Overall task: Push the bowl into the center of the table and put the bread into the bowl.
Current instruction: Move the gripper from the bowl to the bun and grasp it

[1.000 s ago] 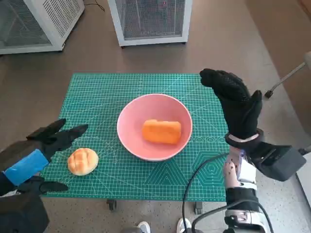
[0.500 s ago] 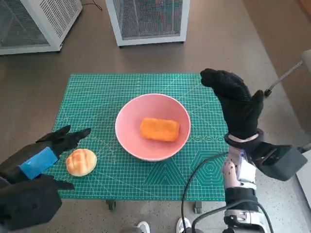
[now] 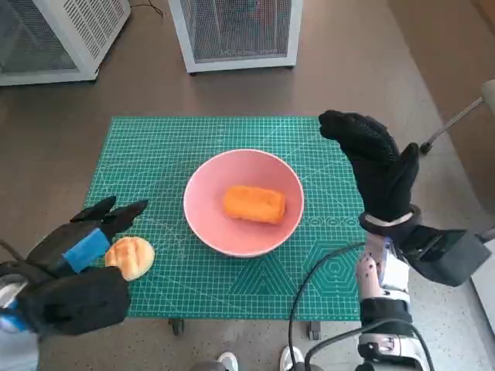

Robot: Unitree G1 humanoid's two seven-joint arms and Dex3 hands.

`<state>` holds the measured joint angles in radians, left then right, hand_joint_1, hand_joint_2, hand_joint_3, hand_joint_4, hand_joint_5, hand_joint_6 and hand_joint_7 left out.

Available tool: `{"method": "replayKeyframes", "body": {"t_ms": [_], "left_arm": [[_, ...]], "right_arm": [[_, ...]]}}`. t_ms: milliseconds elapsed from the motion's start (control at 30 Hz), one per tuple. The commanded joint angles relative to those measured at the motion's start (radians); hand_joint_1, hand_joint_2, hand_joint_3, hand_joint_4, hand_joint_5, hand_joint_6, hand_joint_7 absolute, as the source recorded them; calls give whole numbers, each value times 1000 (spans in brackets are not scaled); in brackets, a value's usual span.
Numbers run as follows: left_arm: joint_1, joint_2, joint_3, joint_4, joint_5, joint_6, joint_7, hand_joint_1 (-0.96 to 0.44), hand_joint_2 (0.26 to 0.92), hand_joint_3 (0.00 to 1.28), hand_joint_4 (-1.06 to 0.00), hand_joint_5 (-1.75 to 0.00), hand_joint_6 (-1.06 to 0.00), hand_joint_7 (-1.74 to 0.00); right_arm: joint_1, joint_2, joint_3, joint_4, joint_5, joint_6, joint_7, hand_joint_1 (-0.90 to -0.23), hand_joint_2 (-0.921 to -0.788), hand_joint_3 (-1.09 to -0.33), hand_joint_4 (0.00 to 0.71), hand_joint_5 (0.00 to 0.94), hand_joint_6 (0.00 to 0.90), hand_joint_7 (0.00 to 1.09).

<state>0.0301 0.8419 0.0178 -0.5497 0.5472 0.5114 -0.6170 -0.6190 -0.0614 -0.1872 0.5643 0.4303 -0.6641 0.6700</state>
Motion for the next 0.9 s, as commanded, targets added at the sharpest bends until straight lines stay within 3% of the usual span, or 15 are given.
{"method": "replayKeyframes", "body": {"t_ms": [33, 533, 900], "left_arm": [[-43, -14, -54, 57, 50, 11, 13, -139, 741, 13, -73, -8, -201, -10], [-173, -42, -221, 246, 153, 167, -81, -84, 773, 17, -106, -10, -262, -22], [-218, -26, -300, 291, 195, 234, -159, -43, 811, 24, -303, -28, -432, -40]], "right_arm": [[17, -9, -3, 2, 5, 16, 11, -592, -921, -660, 249, 4, 340, 6], [14, -19, -6, 13, -16, -8, -2, -590, -921, -660, 247, 1, 337, 5], [10, -21, -5, 23, -21, -15, -4, -589, -921, -660, 245, 0, 335, 3]]}}
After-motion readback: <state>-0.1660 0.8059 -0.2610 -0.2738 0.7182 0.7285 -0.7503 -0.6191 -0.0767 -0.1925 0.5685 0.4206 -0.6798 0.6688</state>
